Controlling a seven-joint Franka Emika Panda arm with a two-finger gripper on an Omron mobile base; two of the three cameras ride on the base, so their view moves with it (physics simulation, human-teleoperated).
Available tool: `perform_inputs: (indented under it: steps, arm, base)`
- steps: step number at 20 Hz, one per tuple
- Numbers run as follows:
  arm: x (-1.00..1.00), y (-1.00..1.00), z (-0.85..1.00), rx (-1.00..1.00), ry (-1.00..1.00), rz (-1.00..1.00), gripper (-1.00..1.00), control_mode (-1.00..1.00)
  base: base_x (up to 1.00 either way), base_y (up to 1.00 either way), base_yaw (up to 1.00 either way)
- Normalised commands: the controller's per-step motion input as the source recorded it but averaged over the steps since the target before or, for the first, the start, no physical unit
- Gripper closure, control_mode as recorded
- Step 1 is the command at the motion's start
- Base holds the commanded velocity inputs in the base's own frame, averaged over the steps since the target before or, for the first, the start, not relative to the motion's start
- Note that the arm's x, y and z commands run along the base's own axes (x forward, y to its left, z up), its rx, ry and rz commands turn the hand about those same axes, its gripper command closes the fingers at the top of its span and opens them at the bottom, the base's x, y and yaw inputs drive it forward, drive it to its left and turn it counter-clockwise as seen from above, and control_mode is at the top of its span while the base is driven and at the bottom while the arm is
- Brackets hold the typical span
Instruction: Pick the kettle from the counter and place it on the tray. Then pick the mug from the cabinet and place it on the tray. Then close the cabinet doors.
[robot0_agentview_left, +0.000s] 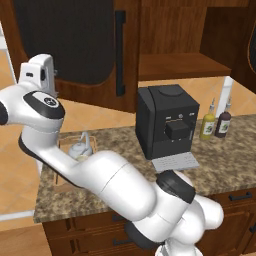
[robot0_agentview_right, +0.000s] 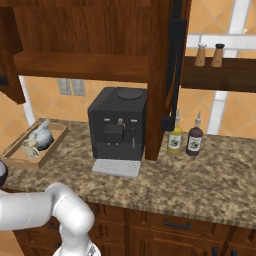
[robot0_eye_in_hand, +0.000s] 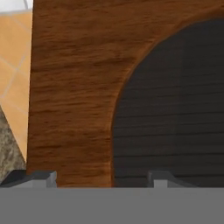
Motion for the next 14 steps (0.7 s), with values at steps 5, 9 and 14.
perform_inputs:
  steps: [5, 9, 14]
  arm:
    - [0.56, -0.52, 0.02, 0.0, 0.02, 0.0, -1.0, -1.0]
    - [0.65, -0.81, 0.01, 0.0, 0.01, 0.0, -1.0, -1.0]
    - [0.52, -0.93, 0.01, 0.0, 0.06, 0.0, -1.0, -1.0]
  base:
    - [0.0, 0.0, 0.0]
    - [0.0, 0.0, 0.0]
    - [0.0, 0.0, 0.0]
